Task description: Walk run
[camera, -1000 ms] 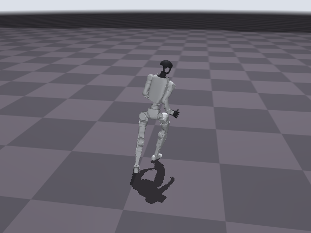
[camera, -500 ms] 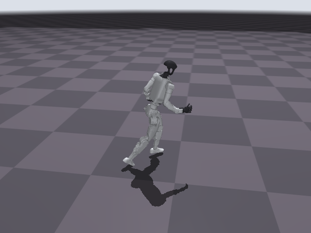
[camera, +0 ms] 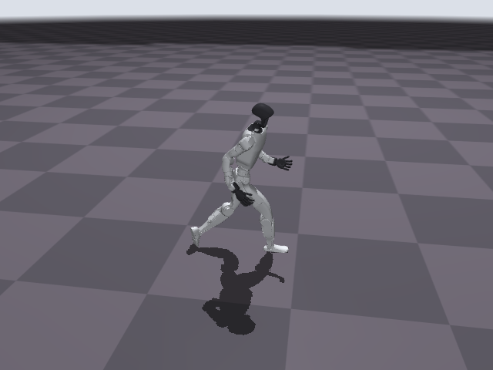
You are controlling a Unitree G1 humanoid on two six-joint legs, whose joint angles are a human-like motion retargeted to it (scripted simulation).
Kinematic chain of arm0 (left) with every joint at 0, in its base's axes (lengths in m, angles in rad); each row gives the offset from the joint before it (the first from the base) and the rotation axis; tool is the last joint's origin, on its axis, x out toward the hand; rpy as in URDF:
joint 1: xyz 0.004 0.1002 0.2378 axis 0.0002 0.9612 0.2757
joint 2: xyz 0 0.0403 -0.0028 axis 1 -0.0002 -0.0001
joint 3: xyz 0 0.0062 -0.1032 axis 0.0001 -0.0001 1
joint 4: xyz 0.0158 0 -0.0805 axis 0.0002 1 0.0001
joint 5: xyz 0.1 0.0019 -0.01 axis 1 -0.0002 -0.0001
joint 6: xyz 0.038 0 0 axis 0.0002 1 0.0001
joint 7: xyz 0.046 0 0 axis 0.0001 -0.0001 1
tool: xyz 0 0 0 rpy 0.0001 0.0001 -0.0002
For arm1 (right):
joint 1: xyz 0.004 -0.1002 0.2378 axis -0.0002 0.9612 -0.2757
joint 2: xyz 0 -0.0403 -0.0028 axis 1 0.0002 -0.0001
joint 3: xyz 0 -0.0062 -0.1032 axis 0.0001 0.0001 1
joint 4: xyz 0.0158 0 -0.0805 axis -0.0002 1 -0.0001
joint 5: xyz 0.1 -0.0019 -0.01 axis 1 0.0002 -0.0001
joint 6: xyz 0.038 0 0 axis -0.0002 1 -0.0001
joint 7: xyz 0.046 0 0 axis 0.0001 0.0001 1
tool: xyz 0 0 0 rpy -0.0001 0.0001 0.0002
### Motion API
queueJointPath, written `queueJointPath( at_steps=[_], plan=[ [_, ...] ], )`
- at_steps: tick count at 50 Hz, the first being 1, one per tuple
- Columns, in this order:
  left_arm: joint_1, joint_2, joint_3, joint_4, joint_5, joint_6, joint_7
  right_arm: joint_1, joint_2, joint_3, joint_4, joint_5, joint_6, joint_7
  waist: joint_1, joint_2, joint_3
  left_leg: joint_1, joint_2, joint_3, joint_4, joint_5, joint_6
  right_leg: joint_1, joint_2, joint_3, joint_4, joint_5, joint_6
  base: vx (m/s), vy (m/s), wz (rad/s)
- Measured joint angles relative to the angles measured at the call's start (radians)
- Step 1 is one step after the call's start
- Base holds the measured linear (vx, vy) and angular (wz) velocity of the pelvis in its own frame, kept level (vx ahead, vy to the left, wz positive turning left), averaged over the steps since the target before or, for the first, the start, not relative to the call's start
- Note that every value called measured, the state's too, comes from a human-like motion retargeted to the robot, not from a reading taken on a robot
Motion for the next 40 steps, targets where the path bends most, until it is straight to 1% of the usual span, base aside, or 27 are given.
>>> queueJointPath(
  at_steps=[1, 2, 3, 5, 7, 8, 10, 12, 13, 15, 17, 18, 20, 21, 22, 23, 25, 27, 28, 30, 31, 32, 33, 35, 37, 38, 40],
  plan=[
    [0.000, -0.014, 0.003, -0.019, -0.013, 0.016, -0.010, -0.052, 0.002, 0.007, -0.026, -0.014, -0.006, -0.036, -0.003, -0.010, 0.008, 0.009, -0.064, -0.045, 0.028, 0.000, 0.000, 0.035, -0.033, -0.004, 0.016, 0.075, -0.129, 2.16, -0.27, -1.12],
    [0.002, -0.027, 0.012, -0.037, -0.022, 0.033, -0.021, -0.104, 0.000, 0.016, -0.052, -0.026, -0.011, -0.065, 0.001, -0.021, 0.006, 0.009, -0.118, -0.064, 0.057, 0.000, 0.000, 0.061, -0.058, 0.003, 0.049, 0.095, -0.215, 2.22, 0.06, -0.72],
    [0.007, -0.037, 0.030, -0.053, -0.024, 0.049, -0.037, -0.156, -0.008, 0.030, -0.079, -0.033, -0.014, -0.081, 0.017, -0.036, -0.016, -0.009, -0.149, -0.033, 0.086, 0.000, 0.000, 0.070, -0.067, 0.031, 0.118, 0.003, -0.215, 2.22, -0.25, -1.06],
    [0.076, -0.070, 0.062, -0.078, -0.002, 0.085, -0.092, -0.257, -0.033, 0.097, -0.119, -0.054, -0.016, -0.138, 0.069, -0.093, -0.049, -0.116, -0.213, 0.006, 0.308, -0.054, 0.083, 0.092, -0.002, 0.314, 0.299, -0.192, -0.215, 2.64, -1.18, -1.85],
    [0.145, -0.053, 0.003, -0.075, -0.002, 0.093, -0.102, -0.387, -0.041, -0.003, -0.125, -0.124, -0.016, -0.169, 0.237, -0.091, -0.058, -0.392, -0.150, -0.030, 0.648, -0.225, 0.177, 0.172, -0.005, 0.242, 0.339, -0.243, -0.215, 2.42, -0.80, -2.13],
    [0.155, -0.050, -0.017, -0.065, -0.011, 0.087, -0.092, -0.433, -0.051, -0.013, -0.147, -0.156, -0.026, -0.204, 0.268, -0.097, -0.068, -0.454, -0.126, -0.025, 0.656, -0.263, 0.226, 0.215, 0.005, 0.253, 0.323, -0.267, -0.215, 1.61, -0.46, -1.82],
    [0.233, -0.050, -0.016, -0.047, -0.010, 0.056, -0.070, -0.513, -0.072, 0.054, -0.238, -0.235, -0.050, -0.328, 0.342, -0.084, -0.085, -0.611, -0.018, 0.009, 0.584, -0.364, 0.360, 0.372, 0.097, 0.288, 0.199, -0.228, -0.215, 1.66, -0.52, -2.31],
    [0.291, -0.071, 0.003, -0.029, 0.036, 0.043, -0.072, -0.519, -0.102, 0.082, -0.319, -0.244, -0.048, -0.373, 0.418, -0.094, -0.086, -0.722, -0.001, 0.027, 0.423, -0.419, 0.395, 0.522, 0.140, 0.311, 0.069, -0.053, -0.215, 2.33, -0.74, -2.44],
    [0.310, -0.080, 0.018, -0.018, 0.061, 0.035, -0.076, -0.513, -0.120, 0.090, -0.351, -0.241, -0.039, -0.372, 0.474, -0.113, -0.086, -0.743, -0.012, 0.051, 0.292, -0.436, 0.383, 0.594, 0.158, 0.340, -0.004, 0.091, -0.215, 2.21, -0.85, -2.66],
    [0.339, -0.080, 0.026, 0.002, 0.104, 0.015, -0.077, -0.465, -0.156, 0.097, -0.382, -0.239, -0.002, -0.340, 0.578, -0.157, -0.088, -0.742, -0.054, 0.048, -0.029, -0.458, 0.317, 0.730, 0.164, 0.348, -0.096, 0.411, -0.215, 2.53, -1.00, -2.54],
    [0.319, -0.040, 0.005, 0.026, 0.134, -0.004, -0.063, -0.367, -0.169, 0.084, -0.379, -0.242, 0.055, -0.283, 0.647, -0.157, -0.049, -0.685, -0.085, -0.078, -0.308, -0.532, 0.220, 0.846, 0.168, 0.274, -0.080, 0.640, -0.180, 2.40, -0.71, -1.40],
    [0.289, -0.020, -0.007, 0.035, 0.146, -0.008, -0.056, -0.322, -0.174, 0.080, -0.364, -0.252, 0.074, -0.257, 0.639, -0.171, -0.005, -0.639, -0.133, -0.105, -0.394, -0.572, 0.170, 0.857, 0.112, 0.220, 0.081, 0.640, -0.133, 2.03, -0.38, 0.16],
    [0.196, 0.035, -0.027, 0.028, 0.163, -0.017, -0.032, -0.273, -0.170, 0.097, -0.295, -0.270, 0.097, -0.234, 0.551, -0.181, 0.059, -0.552, -0.197, -0.069, -0.472, -0.638, 0.132, 0.856, 0.136, 0.197, 0.383, 0.640, -0.012, 1.86, -0.42, 1.31],
    [0.151, 0.065, -0.034, 0.002, 0.160, -0.022, -0.019, -0.263, -0.154, 0.124, -0.241, -0.284, 0.100, -0.226, 0.524, -0.161, 0.081, -0.516, -0.166, -0.058, -0.451, -0.519, 0.120, 0.853, 0.254, 0.252, 0.441, 0.640, 0.040, 2.27, -0.69, 1.05],
    [0.108, 0.097, -0.044, -0.027, 0.154, -0.023, -0.005, -0.250, -0.133, 0.144, -0.180, -0.305, 0.098, -0.212, 0.491, -0.145, 0.097, -0.494, -0.147, -0.103, -0.396, -0.482, 0.119, 0.834, 0.361, 0.276, 0.495, 0.640, 0.084, 2.13, -0.79, 0.74],
    [0.068, 0.131, -0.059, -0.063, 0.143, -0.017, 0.008, -0.231, -0.100, 0.151, -0.105, -0.340, 0.089, -0.188, 0.446, -0.134, 0.100, -0.498, -0.151, -0.260, -0.273, -0.611, 0.140, 0.785, 0.448, 0.242, 0.541, 0.640, 0.111, 1.93, -0.77, 0.22],
    [-0.003, 0.165, -0.119, -0.095, 0.112, 0.001, 0.006, -0.131, -0.053, 0.136, 0.077, -0.399, 0.099, -0.150, 0.498, -0.121, 0.084, -0.494, -0.126, -0.436, -0.125, -0.725, 0.077, 0.664, 0.444, 0.131, 0.744, 0.536, 0.045, 2.46, -0.73, -1.13],
    [-0.141, 0.138, -0.046, -0.045, 0.072, 0.065, -0.048, -0.058, -0.025, 0.121, 0.213, -0.377, 0.106, -0.086, 0.454, -0.108, 0.013, -0.436, -0.025, -0.233, -0.083, -0.856, 0.121, 0.433, 0.332, 0.057, 0.897, 0.327, -0.005, 2.01, -0.52, -0.43],
    [-0.201, 0.113, -0.046, -0.011, 0.064, 0.075, -0.060, -0.013, -0.001, 0.098, 0.245, -0.326, 0.096, -0.030, 0.420, -0.096, -0.018, -0.382, -0.042, -0.246, -0.126, -0.871, 0.132, 0.332, 0.272, -0.003, 0.893, 0.238, -0.027, 1.66, -0.52, 0.68],
    [-0.245, 0.068, -0.083, 0.046, 0.056, 0.040, -0.028, 0.071, 0.039, 0.078, 0.266, -0.205, 0.073, 0.034, 0.329, -0.085, -0.068, -0.257, -0.082, -0.296, -0.249, -0.811, 0.140, 0.165, 0.167, -0.053, 0.830, 0.116, -0.033, 2.05, -0.86, 0.75],
    [-0.241, 0.048, -0.103, 0.061, 0.036, 0.019, 0.004, 0.097, 0.053, 0.059, 0.252, -0.161, 0.052, 0.022, 0.290, -0.066, -0.078, -0.193, -0.047, -0.248, -0.311, -0.694, 0.112, 0.107, 0.124, -0.066, 0.755, 0.103, -0.041, 2.31, -1.07, 0.33],
    [-0.234, 0.027, -0.118, 0.074, 0.015, 0.003, 0.030, 0.120, 0.065, 0.034, 0.235, -0.123, 0.027, 0.006, 0.249, -0.041, -0.087, -0.132, -0.017, -0.217, -0.370, -0.550, 0.081, 0.056, 0.083, -0.080, 0.670, 0.092, -0.044, 2.05, -0.87, 0.21],
    [-0.223, 0.006, -0.123, 0.086, -0.011, -0.005, 0.045, 0.138, 0.075, -0.001, 0.211, -0.097, -0.008, -0.018, 0.206, -0.005, -0.094, -0.075, 0.007, -0.221, -0.423, -0.353, 0.042, 0.017, 0.047, -0.100, 0.564, 0.086, -0.037, 1.96, -0.61, 0.07],
    [-0.190, -0.035, -0.115, 0.096, -0.045, -0.009, 0.052, 0.150, 0.077, -0.064, 0.154, -0.067, -0.064, -0.086, 0.143, 0.045, -0.087, 0.000, -0.035, -0.234, -0.434, 0.000, 0.000, -0.052, -0.019, -0.023, 0.360, 0.090, 0.019, 2.21, -0.39, -0.44],
    [-0.145, -0.051, -0.077, 0.082, -0.043, -0.018, 0.039, 0.106, 0.072, -0.092, 0.082, -0.080, -0.083, -0.164, 0.082, 0.063, -0.054, 0.005, -0.016, -0.079, -0.195, 0.000, 0.000, -0.050, 0.007, 0.105, 0.154, 0.049, 0.069, 2.20, -0.36, -0.97],
    [-0.122, -0.057, -0.055, 0.068, -0.030, -0.025, 0.031, 0.069, 0.074, -0.096, 0.042, -0.098, -0.079, -0.193, 0.059, 0.064, -0.042, 0.018, -0.001, -0.064, -0.120, 0.000, 0.000, -0.023, 0.027, 0.155, 0.046, 0.028, 0.084, 2.00, -0.57, -1.31],
    [-0.083, -0.064, -0.024, 0.040, -0.003, -0.035, 0.022, -0.028, 0.073, -0.098, -0.038, -0.134, -0.060, -0.218, 0.056, 0.062, -0.017, 0.051, -0.063, -0.151, -0.026, 0.000, 0.000, 0.049, 0.014, 0.152, -0.085, -0.003, 0.065, 2.09, -0.67, -1.65]
  ],
)
